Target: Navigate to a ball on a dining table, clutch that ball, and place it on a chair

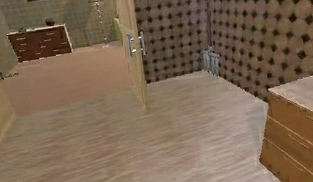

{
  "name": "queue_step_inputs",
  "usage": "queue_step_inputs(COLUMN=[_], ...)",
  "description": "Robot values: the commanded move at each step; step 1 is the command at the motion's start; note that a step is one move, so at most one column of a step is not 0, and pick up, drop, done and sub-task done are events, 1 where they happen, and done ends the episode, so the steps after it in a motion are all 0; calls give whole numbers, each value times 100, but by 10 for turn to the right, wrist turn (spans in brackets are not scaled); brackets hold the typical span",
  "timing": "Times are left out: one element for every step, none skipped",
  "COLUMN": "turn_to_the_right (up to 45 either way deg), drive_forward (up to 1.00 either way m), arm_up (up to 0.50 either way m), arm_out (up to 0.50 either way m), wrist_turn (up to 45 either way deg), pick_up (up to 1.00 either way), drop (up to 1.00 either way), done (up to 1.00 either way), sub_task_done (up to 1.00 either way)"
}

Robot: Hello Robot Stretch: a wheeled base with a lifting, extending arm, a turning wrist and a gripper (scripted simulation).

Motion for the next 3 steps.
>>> queue_step_inputs(turn_to_the_right=[-210,0,0], drive_forward=[0,100,100], arm_up=[0,0,0], arm_out=[0,0,0], wrist_turn=[0,0,0], pick_up=[0,0,0], drop=[0,0,0], done=[0,0,0], sub_task_done=[0,0,0])
